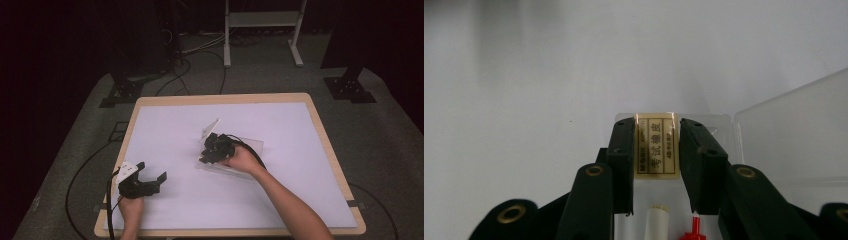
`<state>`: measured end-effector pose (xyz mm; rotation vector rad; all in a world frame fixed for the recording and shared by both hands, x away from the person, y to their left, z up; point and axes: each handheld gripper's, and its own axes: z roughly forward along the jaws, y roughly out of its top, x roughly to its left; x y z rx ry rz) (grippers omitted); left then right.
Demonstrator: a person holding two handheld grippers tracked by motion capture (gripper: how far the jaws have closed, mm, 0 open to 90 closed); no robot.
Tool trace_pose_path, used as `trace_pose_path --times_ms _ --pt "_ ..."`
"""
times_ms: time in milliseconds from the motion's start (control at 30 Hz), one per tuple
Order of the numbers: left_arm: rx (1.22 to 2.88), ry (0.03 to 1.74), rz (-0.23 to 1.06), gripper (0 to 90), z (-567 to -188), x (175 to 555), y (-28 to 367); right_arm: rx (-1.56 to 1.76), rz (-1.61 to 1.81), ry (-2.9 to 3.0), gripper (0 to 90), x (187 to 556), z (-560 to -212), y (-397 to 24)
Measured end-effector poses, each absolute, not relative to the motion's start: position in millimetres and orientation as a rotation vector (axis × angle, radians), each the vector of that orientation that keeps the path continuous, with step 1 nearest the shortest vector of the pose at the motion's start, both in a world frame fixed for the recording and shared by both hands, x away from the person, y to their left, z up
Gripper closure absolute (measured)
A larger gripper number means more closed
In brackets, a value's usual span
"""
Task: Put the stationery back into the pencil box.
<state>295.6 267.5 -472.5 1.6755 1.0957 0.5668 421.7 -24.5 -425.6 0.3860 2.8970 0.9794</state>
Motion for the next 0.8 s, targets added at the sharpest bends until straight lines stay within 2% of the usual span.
trace_pose_path --times_ms 800 --pt "1.671 1.089 0.563 0.0 -472 295 269 0.411 0.944 2.910 67.6 431 -438 -20"
